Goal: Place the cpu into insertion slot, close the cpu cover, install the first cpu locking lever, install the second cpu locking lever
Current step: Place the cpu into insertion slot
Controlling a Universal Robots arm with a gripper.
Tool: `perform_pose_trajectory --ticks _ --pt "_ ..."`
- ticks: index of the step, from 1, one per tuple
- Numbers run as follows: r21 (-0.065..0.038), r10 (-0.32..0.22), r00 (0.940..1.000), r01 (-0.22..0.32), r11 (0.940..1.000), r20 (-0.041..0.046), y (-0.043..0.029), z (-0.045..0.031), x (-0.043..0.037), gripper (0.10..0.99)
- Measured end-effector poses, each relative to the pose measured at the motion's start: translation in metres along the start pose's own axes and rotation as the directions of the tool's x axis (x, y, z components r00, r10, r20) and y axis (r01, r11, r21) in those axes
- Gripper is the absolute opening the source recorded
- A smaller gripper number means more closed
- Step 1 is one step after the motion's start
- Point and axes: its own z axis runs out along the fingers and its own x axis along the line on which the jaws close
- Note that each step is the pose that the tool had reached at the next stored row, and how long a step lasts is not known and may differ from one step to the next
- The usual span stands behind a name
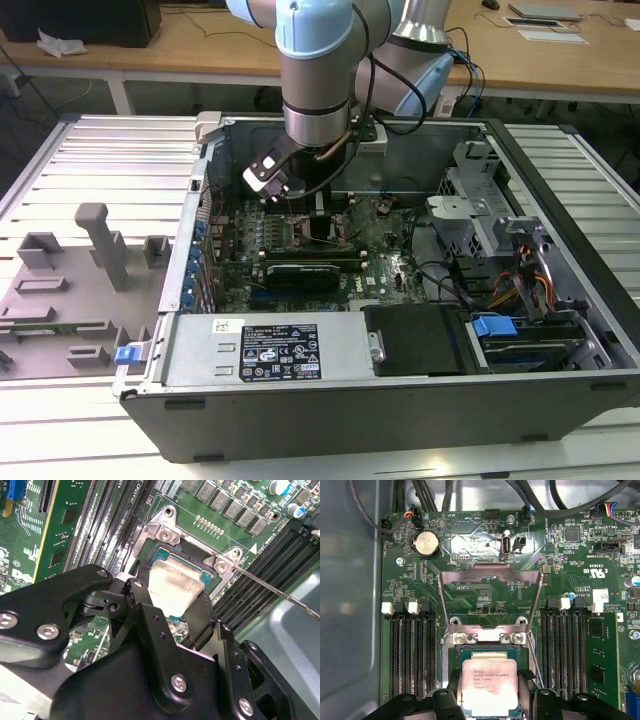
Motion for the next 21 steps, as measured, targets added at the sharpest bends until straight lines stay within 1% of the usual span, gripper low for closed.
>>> perform_pose_trajectory --ticks 1,2,6,13,18,19,20,21 --pt "0.000 0.000 1.0000 0.000 1.0000 -0.0001 0.0000 0.0001 0.0000 0.549" --pt "0.000 0.000 1.0000 0.000 1.0000 0.0000 0.0000 0.0001 0.0000 0.612" --pt "0.000 0.000 1.0000 0.000 1.0000 0.0000 0.0000 -0.0001 0.0000 0.612" --pt "0.000 0.000 1.0000 0.000 1.0000 0.0000 0.0008 -0.0104 0.0002 0.612" --pt "0.000 0.000 1.0000 0.000 1.0000 -0.0001 0.0009 -0.0109 0.0002 0.612" --pt "0.000 0.000 1.0000 0.000 1.0000 -0.0001 0.0009 -0.0110 0.0002 0.596" --pt "0.000 0.000 1.0000 0.000 1.0000 -0.0001 0.0009 -0.0111 0.0002 0.533" --pt "0.000 0.000 1.0000 0.000 1.0000 0.0000 0.0009 -0.0112 0.0002 0.408"
